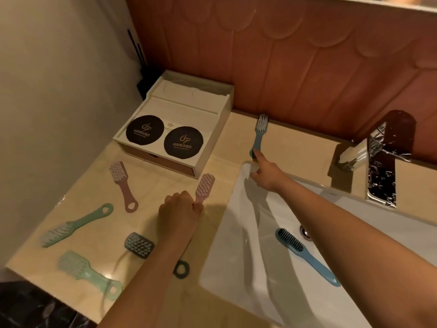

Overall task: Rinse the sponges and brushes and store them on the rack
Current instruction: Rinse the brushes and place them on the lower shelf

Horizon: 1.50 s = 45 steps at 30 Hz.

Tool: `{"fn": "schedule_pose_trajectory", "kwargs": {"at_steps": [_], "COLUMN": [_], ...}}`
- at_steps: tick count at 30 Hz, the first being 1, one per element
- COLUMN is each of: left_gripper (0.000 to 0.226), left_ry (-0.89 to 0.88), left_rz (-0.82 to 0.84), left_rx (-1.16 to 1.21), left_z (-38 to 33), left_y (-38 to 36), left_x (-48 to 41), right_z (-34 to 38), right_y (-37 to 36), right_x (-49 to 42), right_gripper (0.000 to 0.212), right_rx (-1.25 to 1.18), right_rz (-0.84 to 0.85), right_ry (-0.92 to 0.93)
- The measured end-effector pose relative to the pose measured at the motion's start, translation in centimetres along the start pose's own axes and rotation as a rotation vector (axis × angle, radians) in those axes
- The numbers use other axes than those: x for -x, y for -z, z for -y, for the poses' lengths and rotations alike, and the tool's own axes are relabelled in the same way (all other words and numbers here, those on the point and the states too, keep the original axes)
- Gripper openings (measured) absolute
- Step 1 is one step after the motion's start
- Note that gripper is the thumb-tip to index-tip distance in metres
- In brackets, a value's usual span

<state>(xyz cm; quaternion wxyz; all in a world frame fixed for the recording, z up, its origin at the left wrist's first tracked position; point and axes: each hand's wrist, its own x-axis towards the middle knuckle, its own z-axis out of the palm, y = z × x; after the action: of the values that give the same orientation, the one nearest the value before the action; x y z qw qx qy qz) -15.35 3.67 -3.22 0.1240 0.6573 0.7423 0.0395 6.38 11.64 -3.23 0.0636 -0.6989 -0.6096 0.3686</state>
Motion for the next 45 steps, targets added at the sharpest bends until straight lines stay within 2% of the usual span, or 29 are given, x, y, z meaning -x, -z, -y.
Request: {"fn": "schedule_pose_trajectory", "kwargs": {"at_steps": [4,8,11,13,16,19,22,25,27,32,36,40,45], "left_gripper": [0.034,0.032,0.031,0.030,0.025,0.024,0.024,0.020,0.017,0.028,0.016,0.027,0.035], "left_ry": [-0.005,0.006,-0.007,-0.029,-0.054,-0.055,-0.045,0.141,0.247,0.344,0.428,0.405,0.307], "left_rz": [0.030,0.029,0.048,0.091,0.149,0.229,0.347,0.500,0.549,0.530,0.602,0.664,0.730], "left_rx": [-0.033,0.005,0.029,0.047,0.084,0.208,0.404,0.818,0.955,1.001,1.238,1.355,1.317], "left_z": [0.0,-0.2,-0.5,-0.6,-1.0,-1.3,-1.8,-3.1,-4.1,-6.5,-8.3,-10.3,-12.6], "left_y": [-0.2,0.0,0.3,0.6,1.1,1.5,2.0,2.7,2.5,1.1,0.4,-0.1,-0.3], "left_x": [-0.2,-0.4,-0.2,0.2,1.2,2.0,2.8,3.8,4.4,6.0,7.1,7.9,9.4], "right_z": [0.1,-0.2,-0.4,-0.5,-0.4,-0.1,0.0,-0.7,-1.5,-4.3,-7.0,-8.8,-10.7], "right_y": [-0.7,-1.2,-1.7,-2.0,-2.2,-2.3,-2.5,-2.5,-2.4,-2.1,-2.2,-2.1,-1.6], "right_x": [-0.1,0.3,0.9,1.5,3.3,5.7,8.3,11.3,13.3,18.8,21.9,23.4,24.5], "right_gripper": [0.065,0.041,0.018,0.011,0.015,0.022,0.008,0.015,0.013,0.014,0.020,0.025,0.026], "right_rx": [-0.016,-0.087,-0.252,-0.401,-0.597,-0.690,-0.791,-0.960,-1.034,-1.068,-1.032,-0.972,-0.954], "right_rz": [-0.045,-0.152,-0.277,-0.387,-0.526,-0.608,-0.633,-0.584,-0.560,-0.569,-0.607,-0.630,-0.626], "right_ry": [0.005,0.021,0.013,0.010,0.005,0.025,0.038,-0.006,-0.043,-0.114,-0.172,-0.229,-0.249]}}
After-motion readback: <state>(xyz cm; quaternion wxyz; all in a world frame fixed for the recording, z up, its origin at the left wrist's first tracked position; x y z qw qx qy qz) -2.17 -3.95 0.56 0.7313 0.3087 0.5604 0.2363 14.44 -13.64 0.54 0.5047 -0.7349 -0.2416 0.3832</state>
